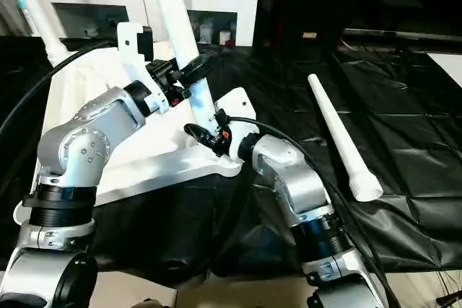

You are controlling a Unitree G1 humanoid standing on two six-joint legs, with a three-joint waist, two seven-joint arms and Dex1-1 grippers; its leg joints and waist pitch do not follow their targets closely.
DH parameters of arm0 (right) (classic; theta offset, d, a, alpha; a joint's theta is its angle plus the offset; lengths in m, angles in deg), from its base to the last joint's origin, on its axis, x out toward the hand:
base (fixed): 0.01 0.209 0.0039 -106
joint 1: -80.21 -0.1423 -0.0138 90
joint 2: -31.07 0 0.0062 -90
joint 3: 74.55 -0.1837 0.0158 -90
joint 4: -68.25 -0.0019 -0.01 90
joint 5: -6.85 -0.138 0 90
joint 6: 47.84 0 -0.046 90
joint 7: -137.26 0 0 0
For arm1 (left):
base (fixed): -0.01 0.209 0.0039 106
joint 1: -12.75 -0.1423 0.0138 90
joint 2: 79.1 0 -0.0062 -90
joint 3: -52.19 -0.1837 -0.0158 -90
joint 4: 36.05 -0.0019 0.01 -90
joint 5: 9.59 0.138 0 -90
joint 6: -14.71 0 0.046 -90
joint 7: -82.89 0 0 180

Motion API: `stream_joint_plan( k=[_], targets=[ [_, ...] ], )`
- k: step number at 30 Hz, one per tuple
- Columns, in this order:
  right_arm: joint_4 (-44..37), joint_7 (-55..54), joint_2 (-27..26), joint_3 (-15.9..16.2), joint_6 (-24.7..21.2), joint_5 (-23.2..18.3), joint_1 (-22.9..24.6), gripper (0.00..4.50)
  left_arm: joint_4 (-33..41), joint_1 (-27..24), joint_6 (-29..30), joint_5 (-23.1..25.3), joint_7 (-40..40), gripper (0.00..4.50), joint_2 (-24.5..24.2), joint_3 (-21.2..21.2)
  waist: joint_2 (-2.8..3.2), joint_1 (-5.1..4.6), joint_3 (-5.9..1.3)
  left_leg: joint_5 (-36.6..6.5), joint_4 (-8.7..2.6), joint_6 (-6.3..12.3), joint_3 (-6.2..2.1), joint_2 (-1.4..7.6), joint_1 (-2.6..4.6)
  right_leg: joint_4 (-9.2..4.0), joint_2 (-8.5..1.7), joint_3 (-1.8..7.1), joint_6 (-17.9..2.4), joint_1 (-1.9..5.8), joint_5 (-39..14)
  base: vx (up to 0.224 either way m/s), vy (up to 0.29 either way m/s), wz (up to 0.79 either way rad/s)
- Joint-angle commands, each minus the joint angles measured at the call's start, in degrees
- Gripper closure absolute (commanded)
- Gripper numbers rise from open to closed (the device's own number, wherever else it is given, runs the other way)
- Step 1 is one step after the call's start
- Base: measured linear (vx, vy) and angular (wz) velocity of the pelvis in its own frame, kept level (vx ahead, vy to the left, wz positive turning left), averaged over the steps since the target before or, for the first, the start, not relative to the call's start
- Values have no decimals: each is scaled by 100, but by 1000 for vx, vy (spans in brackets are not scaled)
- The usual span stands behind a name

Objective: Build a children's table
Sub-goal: Pick table leg

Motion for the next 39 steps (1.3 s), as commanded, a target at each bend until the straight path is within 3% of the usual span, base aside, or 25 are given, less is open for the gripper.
stream_joint_plan(
  k=[1,4,10,14,18,21,23,24,27,39],
  targets=[
    [-47,-73,-15,-256,162,-42,-139,260,68,24,130,-33,21,253,-74,61,-14,9,-420,-906,-376,138,-94,252,67,-392,-447,287,-913,346,-1114,0,0,0],
    [-51,178,-25,-359,-1,-316,-184,190,191,39,277,-137,318,262,-284,-47,-23,11,-414,-936,-382,152,-96,254,68,-390,-447,287,-905,340,-1169,0,0,0],
    [-245,587,172,-285,-125,-470,-165,145,403,14,568,-329,944,265,-643,-258,-14,29,-417,-865,-382,152,-93,262,79,-355,-451,292,-955,339,-1067,0,0,0],
    [-487,1253,540,-293,-540,-822,-138,144,682,-44,727,-511,1740,265,-1077,-579,-43,41,-411,-835,-387,175,-89,273,80,-354,-449,297,-952,341,-1072,0,0,0],
    [-604,1766,784,-265,-743,-1088,-108,144,703,-4,796,-619,2004,265,-1177,-597,-70,47,-398,-869,-375,195,-76,248,68,-374,-459,297,-949,355,-1229,0,0,0],
    [-716,2181,999,-200,-925,-1255,-105,144,699,21,848,-771,2302,265,-1281,-572,-53,64,-404,-846,-369,186,-82,256,71,-375,-461,298,-881,346,-1343,0,0,0],
    [-739,2233,1033,-180,-953,-1267,-110,144,706,12,850,-773,2387,265,-1335,-609,-59,64,-407,-782,-368,190,-83,254,66,-369,-452,295,-903,343,-1281,0,0,0],
    [-748,2290,1072,-160,-966,-1268,-122,144,710,4,834,-740,2485,265,-1397,-677,-94,59,-411,-767,-367,204,-78,256,67,-371,-452,294,-904,342,-1267,0,0,0],
    [-828,2525,1210,-83,-1053,-1344,-161,144,661,5,750,-629,2677,265,-1538,-820,-74,62,-405,-779,-369,182,-80,264,74,-364,-460,296,-905,331,-1318,0,0,0],
    [-845,2731,1358,70,-1341,-1356,-184,144,645,76,702,-681,2848,265,-1470,-858,-90,89,-414,-710,-361,168,-79,263,69,-355,-458,293,-939,344,-1229,0,0,0]
  ],
)
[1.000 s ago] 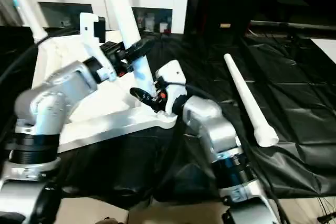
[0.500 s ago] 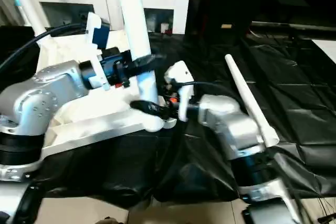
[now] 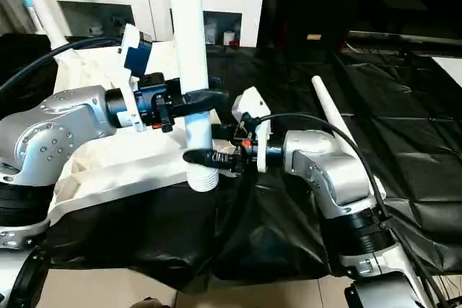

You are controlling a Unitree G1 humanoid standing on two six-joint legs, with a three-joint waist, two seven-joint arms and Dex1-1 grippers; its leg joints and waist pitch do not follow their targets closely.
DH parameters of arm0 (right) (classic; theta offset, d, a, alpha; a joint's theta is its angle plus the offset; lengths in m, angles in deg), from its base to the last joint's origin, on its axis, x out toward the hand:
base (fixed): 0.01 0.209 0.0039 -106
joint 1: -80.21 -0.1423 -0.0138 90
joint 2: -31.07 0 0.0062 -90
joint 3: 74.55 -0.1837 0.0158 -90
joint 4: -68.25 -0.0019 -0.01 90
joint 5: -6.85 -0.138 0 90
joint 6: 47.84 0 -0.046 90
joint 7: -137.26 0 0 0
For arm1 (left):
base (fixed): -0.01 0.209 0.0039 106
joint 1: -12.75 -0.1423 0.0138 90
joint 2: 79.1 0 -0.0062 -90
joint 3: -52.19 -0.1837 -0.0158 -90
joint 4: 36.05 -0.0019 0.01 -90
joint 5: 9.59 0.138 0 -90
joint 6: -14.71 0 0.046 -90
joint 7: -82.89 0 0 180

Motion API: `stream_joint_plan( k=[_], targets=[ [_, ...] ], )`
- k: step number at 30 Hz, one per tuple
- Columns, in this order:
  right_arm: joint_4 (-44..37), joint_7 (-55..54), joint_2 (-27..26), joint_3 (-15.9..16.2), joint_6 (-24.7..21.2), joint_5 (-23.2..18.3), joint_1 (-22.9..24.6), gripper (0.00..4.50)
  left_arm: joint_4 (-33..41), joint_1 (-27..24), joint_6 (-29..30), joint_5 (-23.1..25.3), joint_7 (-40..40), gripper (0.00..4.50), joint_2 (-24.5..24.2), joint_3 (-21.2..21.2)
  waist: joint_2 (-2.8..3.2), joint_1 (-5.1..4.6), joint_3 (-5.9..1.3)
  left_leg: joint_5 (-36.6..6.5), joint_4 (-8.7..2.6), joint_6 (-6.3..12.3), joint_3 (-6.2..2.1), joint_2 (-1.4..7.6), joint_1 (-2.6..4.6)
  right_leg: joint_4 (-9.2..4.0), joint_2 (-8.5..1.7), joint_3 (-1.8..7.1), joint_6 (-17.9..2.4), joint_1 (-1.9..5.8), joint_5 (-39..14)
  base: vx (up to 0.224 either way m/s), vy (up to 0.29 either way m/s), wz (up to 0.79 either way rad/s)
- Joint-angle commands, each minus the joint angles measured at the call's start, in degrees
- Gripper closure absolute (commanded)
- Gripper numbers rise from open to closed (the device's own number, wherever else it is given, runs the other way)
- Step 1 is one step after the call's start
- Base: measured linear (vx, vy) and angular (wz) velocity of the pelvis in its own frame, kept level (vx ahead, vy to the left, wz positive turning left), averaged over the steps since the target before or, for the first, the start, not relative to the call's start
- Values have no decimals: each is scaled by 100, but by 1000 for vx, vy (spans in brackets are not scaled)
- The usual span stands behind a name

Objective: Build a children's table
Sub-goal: Pick table leg

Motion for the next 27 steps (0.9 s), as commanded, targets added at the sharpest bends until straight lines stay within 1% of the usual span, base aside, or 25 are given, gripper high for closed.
stream_joint_plan(
  k=[1,5,10,16,17,20,22,24,25,26,27],
  targets=[
    [-83,12,66,42,-105,-24,-120,144,31,67,-65,-42,97,265,26,-86,-47,17,-419,-714,-363,166,-78,265,72,-365,-459,293,-950,340,-1218,0,0,0],
    [-68,-8,35,51,-120,-21,-121,144,91,49,-75,-53,176,265,49,-153,-57,25,-419,-716,-363,168,-76,261,67,-366,-460,294,-944,344,-1232,0,0,0],
    [-54,-62,-33,9,-139,-18,-151,144,195,5,-55,-39,346,265,16,-290,-43,40,-422,-715,-365,154,-80,268,75,-365,-460,293,-928,339,-1243,0,0,0],
    [-101,5,3,50,-196,-24,-116,144,116,51,-101,-5,393,265,-1,-263,-48,48,-422,-718,-363,145,-78,267,77,-360,-455,293,-933,338,-1228,0,0,0],
    [-101,6,3,51,-196,-24,-116,177,115,51,-101,-5,393,265,-1,-263,-46,49,-421,-733,-365,140,-78,268,78,-363,-460,292,-933,338,-1247,0,0,0],
    [-122,53,23,85,-210,-2,-85,182,78,67,-139,18,411,265,-7,-282,-49,55,-426,-714,-361,147,-79,267,73,-355,-458,294,-923,344,-1215,0,0,0],
    [-119,71,25,97,-213,3,-78,211,68,70,-149,31,418,265,-6,-290,-41,55,-426,-697,-360,144,-79,267,75,-355,-456,293,-931,339,-1182,0,0,0],
    [-121,76,27,104,-207,5,-68,220,71,66,-151,36,417,265,-1,-294,-40,56,-425,-714,-361,143,-82,266,73,-355,-456,291,-937,341,-1184,0,0,0],
    [-122,76,27,104,-207,4,-67,236,71,66,-152,37,417,265,-1,-295,-42,53,-424,-724,-361,141,-80,265,72,-357,-457,294,-934,344,-1194,0,0,0],
    [-133,84,30,118,-206,6,-47,247,54,71,-172,59,428,265,-2,-307,-29,57,-422,-743,-361,131,-82,265,74,-362,-460,292,-928,341,-1233,0,0,0],
    [-132,85,31,121,-203,9,-46,253,47,74,-177,62,430,265,-2,-308,-29,56,-424,-746,-361,127,-82,267,76,-363,-459,292,-928,341,-1239,0,0,0]
  ],
)
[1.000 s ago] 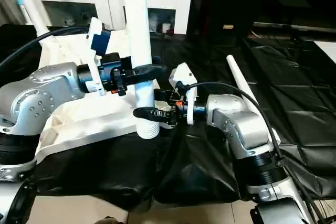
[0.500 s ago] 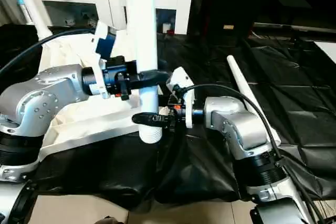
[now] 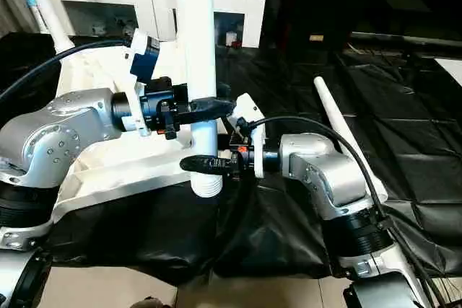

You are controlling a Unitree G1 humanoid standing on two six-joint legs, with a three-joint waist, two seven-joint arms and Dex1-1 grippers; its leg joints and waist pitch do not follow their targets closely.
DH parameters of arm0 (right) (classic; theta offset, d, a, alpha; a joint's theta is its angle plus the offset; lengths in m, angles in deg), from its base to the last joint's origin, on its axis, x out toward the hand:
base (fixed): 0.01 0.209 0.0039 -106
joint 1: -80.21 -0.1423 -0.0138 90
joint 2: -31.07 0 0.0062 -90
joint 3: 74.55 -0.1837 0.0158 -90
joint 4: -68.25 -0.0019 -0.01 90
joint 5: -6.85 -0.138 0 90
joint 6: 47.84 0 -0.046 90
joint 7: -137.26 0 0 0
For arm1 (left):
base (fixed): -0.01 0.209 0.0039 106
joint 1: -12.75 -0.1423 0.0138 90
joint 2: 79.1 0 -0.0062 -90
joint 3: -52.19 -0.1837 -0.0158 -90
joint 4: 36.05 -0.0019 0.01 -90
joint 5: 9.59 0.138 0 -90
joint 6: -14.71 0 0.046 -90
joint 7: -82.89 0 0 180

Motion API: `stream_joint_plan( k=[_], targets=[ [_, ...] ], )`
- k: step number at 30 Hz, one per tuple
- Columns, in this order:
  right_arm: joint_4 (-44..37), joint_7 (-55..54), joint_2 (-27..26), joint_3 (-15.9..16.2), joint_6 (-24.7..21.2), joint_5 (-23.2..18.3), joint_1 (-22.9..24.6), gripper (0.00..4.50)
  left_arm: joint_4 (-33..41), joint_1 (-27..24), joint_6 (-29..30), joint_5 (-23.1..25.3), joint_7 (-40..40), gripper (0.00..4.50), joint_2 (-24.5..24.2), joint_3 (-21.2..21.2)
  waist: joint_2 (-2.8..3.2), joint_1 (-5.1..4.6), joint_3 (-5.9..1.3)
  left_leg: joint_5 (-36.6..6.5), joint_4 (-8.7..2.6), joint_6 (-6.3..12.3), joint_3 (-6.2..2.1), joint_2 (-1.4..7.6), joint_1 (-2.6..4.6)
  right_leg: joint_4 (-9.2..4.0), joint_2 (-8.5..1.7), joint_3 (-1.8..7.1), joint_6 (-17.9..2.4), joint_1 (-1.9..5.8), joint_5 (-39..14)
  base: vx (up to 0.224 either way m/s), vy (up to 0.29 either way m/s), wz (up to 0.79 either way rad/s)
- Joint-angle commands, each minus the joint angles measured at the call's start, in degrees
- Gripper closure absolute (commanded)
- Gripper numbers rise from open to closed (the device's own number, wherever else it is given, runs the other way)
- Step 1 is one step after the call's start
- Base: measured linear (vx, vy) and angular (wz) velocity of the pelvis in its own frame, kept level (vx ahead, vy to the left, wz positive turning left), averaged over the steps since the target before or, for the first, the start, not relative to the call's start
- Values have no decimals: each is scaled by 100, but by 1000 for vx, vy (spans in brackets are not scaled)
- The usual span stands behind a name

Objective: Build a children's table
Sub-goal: Pick table leg

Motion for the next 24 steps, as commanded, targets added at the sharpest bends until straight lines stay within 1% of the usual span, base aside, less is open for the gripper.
stream_joint_plan(
  k=[1,2,4,5,6,7,9,11,13,14,15,16,18,20,24],
  targets=[
    [-84,-35,67,65,-37,69,-41,255,18,85,-54,2,118,265,-2,-129,-17,3,-424,-757,-370,118,-86,269,77,-368,-457,290,-936,337,-1222,0,0,0],
    [-82,-38,65,69,-28,76,-35,257,11,89,-65,12,118,266,0,-136,-22,1,-422,-780,-370,110,-85,266,74,-371,-457,290,-936,341,-1231,0,0,0],
    [-83,-62,54,71,-9,92,-21,260,-2,98,-127,71,98,266,-1,-153,-15,2,-427,-776,-369,102,-88,263,74,-367,-456,291,-929,345,-1228,0,0,0],
    [-84,-78,45,70,1,100,-14,260,-39,110,-148,85,50,266,33,-135,2,5,-427,-776,-368,97,-89,265,76,-367,-457,292,-935,340,-1205,0,0,0],
    [-92,-106,32,64,13,109,-4,261,-86,126,-146,120,-12,266,47,-128,-1,1,-427,-782,-367,95,-87,264,75,-371,-454,292,-940,341,-1187,0,0,0],
    [-95,-152,11,51,26,120,2,262,-152,144,-113,139,-34,231,43,-129,-1,1,-432,-782,-365,93,-87,261,76,-366,-450,291,-955,345,-1144,0,0,0],
    [-100,-201,-7,29,36,128,8,262,-196,159,-68,97,-53,196,77,-75,12,2,-435,-772,-365,94,-89,263,79,-358,-450,290,-984,345,-1086,0,0,0],
    [-90,-321,-46,-35,73,140,13,262,-281,211,44,-37,-82,187,160,73,1,-4,-436,-760,-364,86,-86,264,82,-353,-450,289,-1023,346,-1024,0,0,0],
    [-74,-376,-65,-73,91,142,10,263,-308,237,20,-32,-72,162,162,91,-2,-1,-436,-776,-361,94,-85,258,81,-359,-450,288,-1028,348,-1037,0,0,0],
    [-69,-405,-78,-95,104,143,11,263,-320,243,29,-45,-88,162,170,112,-1,2,-440,-776,-362,91,-86,262,85,-355,-454,290,-1026,351,-1042,0,0,0],
    [-59,-432,-92,-117,111,142,9,263,-340,252,39,-57,-104,148,179,134,-1,2,-437,-768,-362,92,-86,261,80,-354,-453,291,-1027,350,-1033,0,0,0],
    [-58,-443,-97,-127,114,140,9,263,-348,254,52,-66,-124,148,186,148,1,1,-440,-758,-360,100,-86,260,77,-352,-452,290,-1031,353,-1004,0,0,0],
    [-54,-513,-128,-201,125,118,1,263,-402,272,126,-104,-225,139,210,220,14,-3,-437,-793,-360,82,-86,260,83,-350,-448,287,-1039,348,-1021,0,0,0],
    [-68,-582,-146,-253,129,87,-5,263,-453,290,220,-166,-274,113,232,288,18,0,-437,-803,-359,78,-89,257,79,-354,-450,285,-1054,354,-1019,0,0,0],
    [-176,-682,-159,-359,65,-26,11,263,-564,321,361,-221,-340,88,254,399,14,-3,-436,-813,-361,80,-87,253,81,-362,-448,287,-1033,355,-1042,0,0,0]
  ],
)
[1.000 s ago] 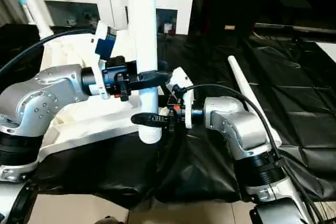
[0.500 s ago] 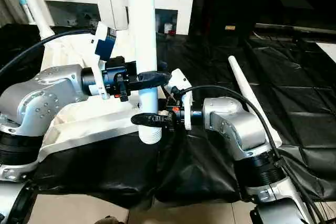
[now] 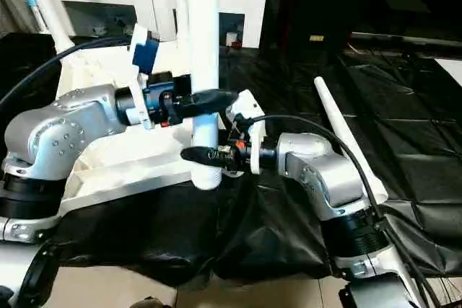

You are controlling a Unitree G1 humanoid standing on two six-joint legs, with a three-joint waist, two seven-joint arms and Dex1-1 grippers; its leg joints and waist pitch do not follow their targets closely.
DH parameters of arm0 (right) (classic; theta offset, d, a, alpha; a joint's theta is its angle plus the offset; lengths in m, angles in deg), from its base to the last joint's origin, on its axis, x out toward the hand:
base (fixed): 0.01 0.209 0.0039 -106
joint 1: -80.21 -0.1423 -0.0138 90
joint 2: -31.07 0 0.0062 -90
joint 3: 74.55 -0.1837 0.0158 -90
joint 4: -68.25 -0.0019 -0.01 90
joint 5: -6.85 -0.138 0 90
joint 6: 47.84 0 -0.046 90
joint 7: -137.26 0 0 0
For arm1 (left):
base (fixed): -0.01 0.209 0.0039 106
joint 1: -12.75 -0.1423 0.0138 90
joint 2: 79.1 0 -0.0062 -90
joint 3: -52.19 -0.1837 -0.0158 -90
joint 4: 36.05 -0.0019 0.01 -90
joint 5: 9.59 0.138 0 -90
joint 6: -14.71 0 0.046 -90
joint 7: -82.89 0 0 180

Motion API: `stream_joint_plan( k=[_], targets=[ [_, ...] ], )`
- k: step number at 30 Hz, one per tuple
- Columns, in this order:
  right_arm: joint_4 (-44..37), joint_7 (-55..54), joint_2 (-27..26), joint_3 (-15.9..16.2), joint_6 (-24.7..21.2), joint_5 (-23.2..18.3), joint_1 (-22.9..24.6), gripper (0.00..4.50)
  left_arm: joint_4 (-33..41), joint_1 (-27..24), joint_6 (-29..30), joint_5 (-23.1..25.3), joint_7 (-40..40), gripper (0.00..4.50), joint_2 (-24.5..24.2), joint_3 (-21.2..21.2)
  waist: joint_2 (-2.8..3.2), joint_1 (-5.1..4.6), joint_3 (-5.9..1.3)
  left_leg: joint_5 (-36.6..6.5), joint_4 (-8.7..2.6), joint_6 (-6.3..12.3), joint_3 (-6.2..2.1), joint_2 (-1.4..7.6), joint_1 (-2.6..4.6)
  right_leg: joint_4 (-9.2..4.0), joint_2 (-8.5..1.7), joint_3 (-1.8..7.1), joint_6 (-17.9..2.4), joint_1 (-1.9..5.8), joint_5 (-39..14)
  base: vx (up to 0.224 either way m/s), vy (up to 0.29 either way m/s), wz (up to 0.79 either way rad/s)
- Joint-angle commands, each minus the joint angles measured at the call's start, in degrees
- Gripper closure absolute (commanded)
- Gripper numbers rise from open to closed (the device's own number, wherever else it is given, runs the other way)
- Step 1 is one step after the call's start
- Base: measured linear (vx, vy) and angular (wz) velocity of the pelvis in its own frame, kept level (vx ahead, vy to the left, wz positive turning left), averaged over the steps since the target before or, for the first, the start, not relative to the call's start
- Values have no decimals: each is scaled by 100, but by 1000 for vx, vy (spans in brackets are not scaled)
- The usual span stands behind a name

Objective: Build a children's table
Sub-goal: Pick table leg, then insert table leg to table base

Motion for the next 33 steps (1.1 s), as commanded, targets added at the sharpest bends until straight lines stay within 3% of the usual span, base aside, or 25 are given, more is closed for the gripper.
stream_joint_plan(
  k=[1,9,14,17,19,20,21,22,23,24,26,28,32,33],
  targets=[
    [-216,-61,23,-225,-1,-91,5,263,-114,117,106,-66,-45,71,-2,165,9,1,-438,-804,-362,79,-84,249,79,-362,-445,288,-1025,357,-1036,0,0,0],
    [-294,-64,94,-344,-43,-190,25,263,-266,79,114,-325,253,22,-111,381,-6,11,-437,-748,-364,116,-84,251,75,-353,-453,283,-1043,356,-1017,0,0,0],
    [-302,-23,172,-432,-55,-251,50,263,-614,68,-35,-512,398,0,-97,765,-6,11,-427,-811,-363,98,-77,235,78,-381,-450,283,-969,351,-1201,0,0,0],
    [-330,-32,208,-476,-62,-254,91,263,-830,36,-136,-605,500,0,-89,970,52,17,-441,-813,-365,81,-93,246,86,-364,-451,279,-992,350,-1079,0,0,0],
    [-318,-132,229,-535,-12,-208,125,263,-908,-45,-184,-805,580,0,-68,1168,32,12,-447,-814,-367,86,-91,248,86,-359,-450,279,-1049,355,-967,0,0,0],
    [-318,-132,229,-535,-12,-208,125,263,-908,-45,-184,-806,580,0,-68,1169,84,21,-450,-813,-363,68,-100,252,88,-342,-457,278,-1078,352,-920,0,0,0],
    [-278,-265,215,-594,47,-148,129,263,-925,-94,-259,-845,624,0,-68,1249,53,5,-441,-861,-372,71,-94,251,88,-366,-443,274,-1101,349,-915,0,0,0],
    [-198,-483,196,-664,105,-40,117,263,-980,-149,-415,-773,649,0,-93,1289,86,13,-448,-874,-367,57,-99,252,95,-353,-448,276,-1113,352,-900,0,0,0],
    [-107,-690,193,-694,202,117,106,263,-1055,-195,-641,-539,590,0,-139,1226,79,0,-438,-928,-379,9,-101,247,92,-385,-445,276,-1074,348,-969,0,0,0],
    [57,-994,187,-685,391,391,84,263,-1192,-261,-1177,196,339,0,-293,808,72,-14,-434,-962,-382,-10,-95,242,93,-384,-436,276,-1042,350,-1021,0,0,0],
    [278,-1396,158,-699,645,732,75,263,-1396,-374,-1987,1323,-4,0,-512,101,66,-29,-395,-1225,-426,-99,-119,250,131,-467,-430,285,-645,318,-1617,0,0,0],
    [449,-1784,-52,-939,568,666,7,264,-1534,-489,-2301,1747,11,0,-557,-287,78,-37,-407,-1270,-442,-184,-118,257,147,-463,-460,301,-555,336,-1793,0,0,0],
    [630,-2178,-211,-1118,671,701,-83,264,-1705,-565,-2546,2069,18,0,-559,-613,86,-39,-450,-1037,-422,-174,-110,261,134,-375,-457,299,-882,337,-1037,0,0,0],
    [811,-2567,-300,-1242,858,803,-154,264,-1903,-625,-2785,2443,7,0,-539,-1043,55,-35,-447,-1043,-423,-153,-104,262,130,-385,-465,299,-894,343,-1027,0,0,0]
  ],
)
